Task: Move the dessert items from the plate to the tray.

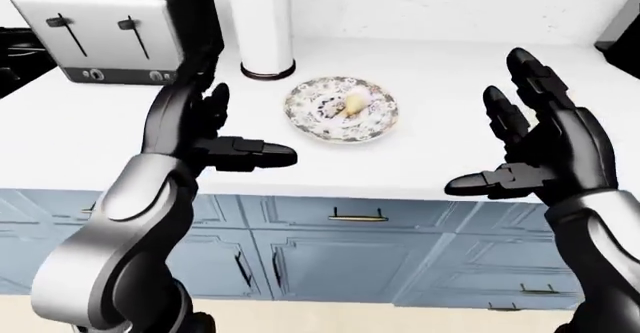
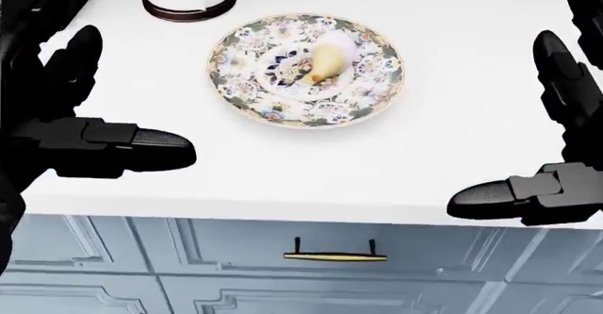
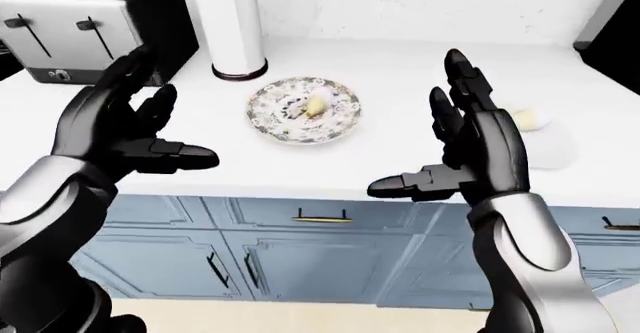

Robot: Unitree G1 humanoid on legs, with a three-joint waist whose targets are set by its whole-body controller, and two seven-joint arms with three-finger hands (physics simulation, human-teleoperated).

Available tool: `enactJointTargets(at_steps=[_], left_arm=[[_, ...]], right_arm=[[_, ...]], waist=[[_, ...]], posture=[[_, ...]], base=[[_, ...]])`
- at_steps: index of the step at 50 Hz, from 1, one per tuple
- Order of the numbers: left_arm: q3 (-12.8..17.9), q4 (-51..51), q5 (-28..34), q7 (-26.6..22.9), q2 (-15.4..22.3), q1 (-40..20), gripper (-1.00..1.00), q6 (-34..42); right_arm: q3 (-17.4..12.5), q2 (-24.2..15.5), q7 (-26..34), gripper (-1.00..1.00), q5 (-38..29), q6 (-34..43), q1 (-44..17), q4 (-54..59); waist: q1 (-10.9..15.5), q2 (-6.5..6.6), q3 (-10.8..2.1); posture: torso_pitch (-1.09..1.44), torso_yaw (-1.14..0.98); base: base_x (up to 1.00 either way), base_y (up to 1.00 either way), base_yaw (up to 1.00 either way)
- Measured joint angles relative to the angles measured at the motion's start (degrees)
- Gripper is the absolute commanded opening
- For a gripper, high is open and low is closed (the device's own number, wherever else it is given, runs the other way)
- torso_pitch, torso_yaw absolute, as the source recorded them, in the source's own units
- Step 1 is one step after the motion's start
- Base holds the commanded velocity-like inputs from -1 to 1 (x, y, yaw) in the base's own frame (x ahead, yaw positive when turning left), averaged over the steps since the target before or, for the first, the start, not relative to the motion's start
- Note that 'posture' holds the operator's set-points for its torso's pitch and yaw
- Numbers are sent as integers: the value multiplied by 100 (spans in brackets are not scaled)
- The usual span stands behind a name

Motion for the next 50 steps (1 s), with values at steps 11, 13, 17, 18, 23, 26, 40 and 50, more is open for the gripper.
enactJointTargets(at_steps=[11, 13, 17, 18, 23, 26, 40, 50], left_arm=[[161, 49, -250, 265, 124, 37, 100, 2], [144, 114, -265, 295, 144, 3, 100, -27], [154, -14, -343, 333, 171, -16, 100, -144], [158, -23, -357, 346, 178, 0, 100, -158], [-14, 91, -477, 352, 122, 105, 100, -151], [-20, 216, -508, 342, 202, 83, 100, -163], [26, 340, -584, 330, 346, 5, 100, -348], [191, 320, -567, 335, 493, 43, 100, -499]], right_arm=[[-6, -53, -79, 100, 410, 23, 71, -44], [-33, -92, -96, 100, 455, 56, 40, -20], [-118, -144, -164, 100, 527, 4, -12, -176], [-103, -152, -172, 100, 545, -11, -12, -189], [-245, -183, -274, 100, 651, 113, 8, -46], [-299, -251, -394, 100, 756, 143, -102, -60], [98, -625, -496, 100, 852, 64, -135, -7], [400, -514, 52, 100, 272, 502, -783, 23]], waist=[[237, 387, -82], [189, 370, -150], [148, 85, -85], [148, 1, -65], [22, -278, 6], [26, -310, 64], [-55, 45, 274], [-71, 300, -69]], posture=[[0, 0], [0, 0], [0, 0], [0, 0], [0, 0], [0, 0], [0, 0], [0, 0]], base=[[-22, -60, 0], [-22, -62, 0], [-22, -65, 0], [-23, -69, 0], [-12, -42, 0], [0, 0, 0], [0, 1, -26], [12, 55, 10]])
